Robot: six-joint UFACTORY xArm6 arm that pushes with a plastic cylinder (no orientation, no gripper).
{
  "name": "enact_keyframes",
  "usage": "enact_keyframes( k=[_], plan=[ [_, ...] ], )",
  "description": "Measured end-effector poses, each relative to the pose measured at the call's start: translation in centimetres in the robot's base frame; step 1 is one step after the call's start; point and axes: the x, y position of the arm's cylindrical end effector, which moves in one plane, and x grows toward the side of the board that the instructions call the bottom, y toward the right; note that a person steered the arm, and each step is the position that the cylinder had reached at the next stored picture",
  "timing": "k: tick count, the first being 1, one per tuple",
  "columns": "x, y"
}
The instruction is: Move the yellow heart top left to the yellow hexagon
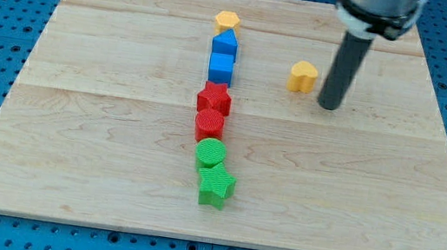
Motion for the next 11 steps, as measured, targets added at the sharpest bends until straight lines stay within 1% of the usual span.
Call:
enact_keyframes(
  k=[1,2,3,4,5,6,7,9,10,11],
  plan=[
    [-5.9,-2.9],
    [-11.2,-3.6],
    [-12.4,-1.8],
    [-14.1,1.5],
    [-15.4,-1.2],
    [-15.7,-4.2],
    [-14.2,-2.1],
    [-16.8,-9.8],
    [-17.2,-9.9],
    [-17.2,-12.8]
  ],
)
